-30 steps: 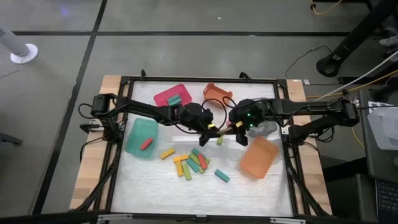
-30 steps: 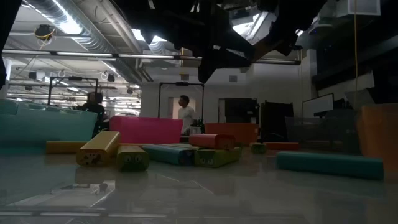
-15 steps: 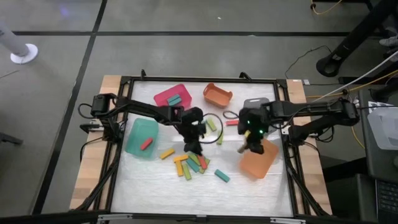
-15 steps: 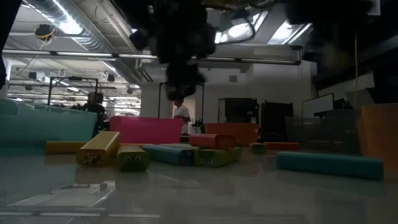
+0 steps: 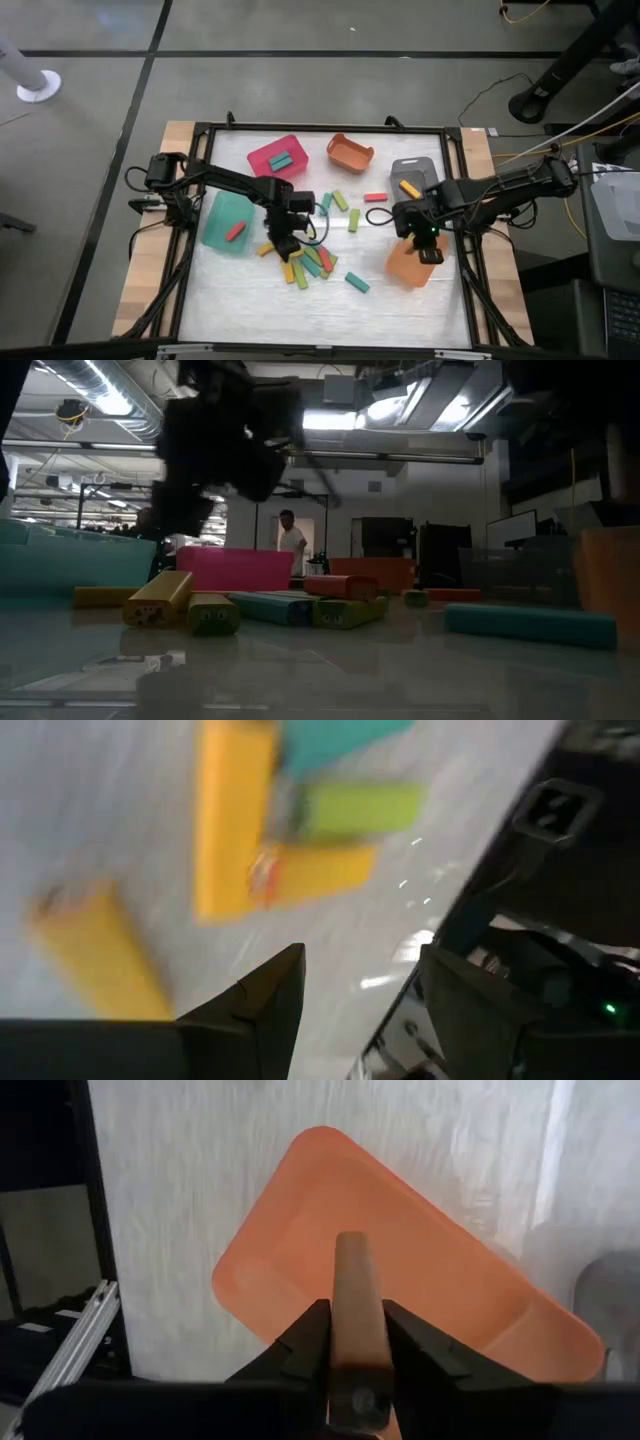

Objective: Sort blocks
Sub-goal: Put the brown block into the light orange bin, then put the yellow block into the gray bin

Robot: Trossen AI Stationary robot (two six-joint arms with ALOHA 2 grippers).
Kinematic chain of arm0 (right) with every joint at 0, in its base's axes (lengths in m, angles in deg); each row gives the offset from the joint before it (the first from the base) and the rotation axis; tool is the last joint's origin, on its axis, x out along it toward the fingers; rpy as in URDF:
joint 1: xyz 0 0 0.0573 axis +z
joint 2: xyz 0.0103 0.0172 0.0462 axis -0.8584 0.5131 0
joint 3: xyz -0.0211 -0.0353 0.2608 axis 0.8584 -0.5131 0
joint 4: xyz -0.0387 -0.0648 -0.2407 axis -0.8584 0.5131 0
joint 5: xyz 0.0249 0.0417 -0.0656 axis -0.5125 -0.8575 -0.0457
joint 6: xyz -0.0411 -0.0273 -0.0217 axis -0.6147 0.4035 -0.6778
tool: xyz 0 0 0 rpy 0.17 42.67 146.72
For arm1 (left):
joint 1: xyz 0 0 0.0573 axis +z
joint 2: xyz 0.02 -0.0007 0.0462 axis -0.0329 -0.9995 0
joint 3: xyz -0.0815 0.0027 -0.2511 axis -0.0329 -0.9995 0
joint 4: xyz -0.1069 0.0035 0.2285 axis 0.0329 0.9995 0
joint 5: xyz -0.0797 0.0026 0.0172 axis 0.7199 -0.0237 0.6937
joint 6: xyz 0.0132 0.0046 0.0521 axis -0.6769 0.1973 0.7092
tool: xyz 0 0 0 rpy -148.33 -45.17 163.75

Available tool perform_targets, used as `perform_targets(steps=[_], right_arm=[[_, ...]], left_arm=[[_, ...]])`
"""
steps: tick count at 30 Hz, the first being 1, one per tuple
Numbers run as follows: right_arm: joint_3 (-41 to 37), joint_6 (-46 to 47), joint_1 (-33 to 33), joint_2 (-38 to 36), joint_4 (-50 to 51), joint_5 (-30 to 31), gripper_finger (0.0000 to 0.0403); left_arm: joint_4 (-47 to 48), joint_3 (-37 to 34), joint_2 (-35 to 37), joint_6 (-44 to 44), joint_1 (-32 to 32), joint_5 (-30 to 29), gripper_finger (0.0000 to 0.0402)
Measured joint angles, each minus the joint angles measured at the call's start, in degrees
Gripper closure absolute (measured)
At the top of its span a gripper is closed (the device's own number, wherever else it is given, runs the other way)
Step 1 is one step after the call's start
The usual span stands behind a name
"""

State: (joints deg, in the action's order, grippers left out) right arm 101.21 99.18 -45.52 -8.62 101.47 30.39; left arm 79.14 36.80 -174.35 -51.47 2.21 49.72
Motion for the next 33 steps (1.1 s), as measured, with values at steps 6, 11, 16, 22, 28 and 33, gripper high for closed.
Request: perform_targets(steps=[6, 11, 16, 22, 28, 33], right_arm=[[0.0, 0.3, 1.5, 0.0, 0.0, 3.3, 0.0319], [0.0, 0.3, 1.4, 0.0, -0.1, 3.4, 0.0318], [0.0, 0.3, 1.4, 0.0, -0.2, 3.4, 0.0318], [0.0, 0.3, 1.4, 0.0, -0.2, 3.4, 0.0318], [0.0, 0.3, 1.4, 0.0, -0.3, 3.4, 0.0317], [0.0, 0.3, 1.4, 0.0, -0.2, 3.4, 0.0317]], left_arm=[[7.0, 0.0, 0.0, -3.8, -1.8, -10.1, 0.0217], [6.9, 0.0, 0.0, -5.0, -3.7, -19.8, 0.0217], [6.9, 0.0, 0.0, -6.0, -5.7, -28.0, 0.0217], [6.8, 0.0, 0.0, -6.1, -7.9, -34.7, 0.0217], [2.9, -0.5, 0.0, -5.6, -9.0, -35.9, 0.0217], [-2.0, -3.0, 0.2, -6.4, -9.2, -36.1, 0.0217]])
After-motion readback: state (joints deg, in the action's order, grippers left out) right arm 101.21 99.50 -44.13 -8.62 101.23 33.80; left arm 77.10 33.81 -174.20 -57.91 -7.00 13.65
